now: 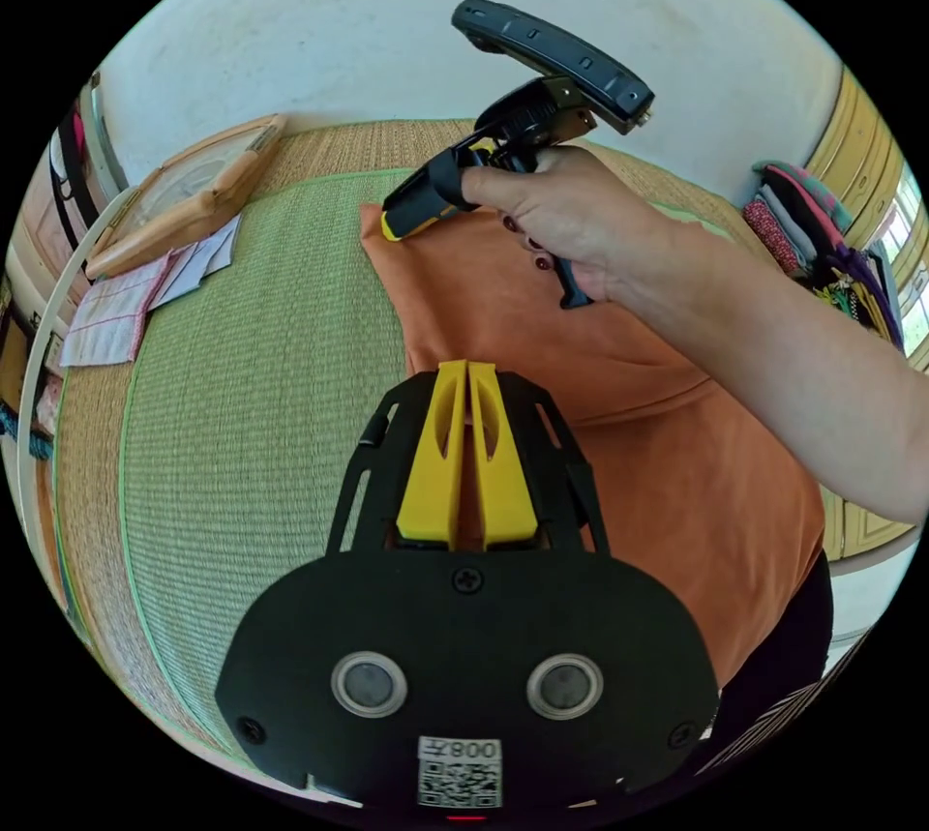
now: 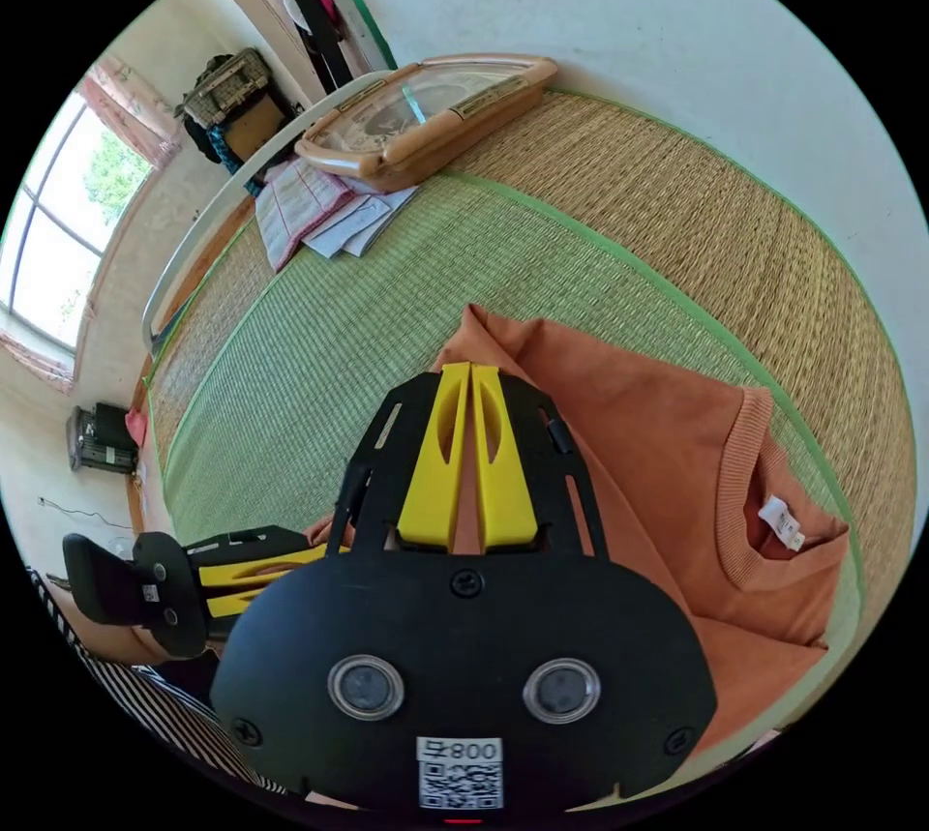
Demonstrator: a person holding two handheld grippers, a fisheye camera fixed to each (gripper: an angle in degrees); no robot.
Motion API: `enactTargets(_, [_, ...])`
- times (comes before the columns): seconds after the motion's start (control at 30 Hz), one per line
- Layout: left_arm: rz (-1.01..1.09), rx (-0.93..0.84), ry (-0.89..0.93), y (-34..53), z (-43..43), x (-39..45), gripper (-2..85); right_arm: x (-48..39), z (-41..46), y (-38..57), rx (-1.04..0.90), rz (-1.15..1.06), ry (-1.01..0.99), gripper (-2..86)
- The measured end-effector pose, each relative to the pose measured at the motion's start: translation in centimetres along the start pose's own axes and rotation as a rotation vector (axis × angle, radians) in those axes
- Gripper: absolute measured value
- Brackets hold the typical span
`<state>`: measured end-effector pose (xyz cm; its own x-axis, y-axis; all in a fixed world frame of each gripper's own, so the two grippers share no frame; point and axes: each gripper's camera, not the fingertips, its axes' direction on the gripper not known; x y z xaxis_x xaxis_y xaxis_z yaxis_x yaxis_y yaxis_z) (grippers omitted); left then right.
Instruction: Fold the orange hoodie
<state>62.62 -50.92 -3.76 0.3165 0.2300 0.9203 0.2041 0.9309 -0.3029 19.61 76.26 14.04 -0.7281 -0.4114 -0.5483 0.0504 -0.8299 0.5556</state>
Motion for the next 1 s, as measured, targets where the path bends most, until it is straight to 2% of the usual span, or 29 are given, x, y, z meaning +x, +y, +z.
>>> enactTargets(0.13, [-0.008, 0.022, 0.051, 0.7, -1.4, -0.6, 0.1, 0.3, -1.9, 0.8, 0.043, 0.018, -0.033, 0.1])
enactTargets(0.27, [0.013, -0.027, 0.008, 1.5, -0.8, -0.8, 0.1, 0.7, -1.2, 0.7, 0.01, 0.034, -0.018, 0.1])
enactTargets(0.47, [0.033, -0.031, -0.021, 1.9, -1.1, -0.5, 0.1, 3.0, -2.8, 2.5, 0.035, 0.076, -0.129, 0.1])
enactTargets(0.67, [0.028, 0.06, 0.043, 2.9, -3.6, -0.6, 0.1, 6.5, -11.2, 13.4, 0.183, 0.131, -0.071, 0.1])
enactTargets(0.83, [0.057, -0.054, 0.019, 3.0, -0.8, -0.2, 0.1, 14.1, -15.0, 26.7, 0.176, 0.432, 0.112, 0.1])
enactTargets(0.97, [0.071, -0.059, 0.006, 3.2, -0.8, 0.0, 0.0, 18.9, -14.9, 32.8, 0.135, 0.615, 0.139, 0.1])
enactTargets(1.0, [0.072, -0.07, 0.003, 3.1, -0.8, 0.1, 0.0, 19.9, -14.6, 34.0, 0.15, 0.628, 0.086, 0.1])
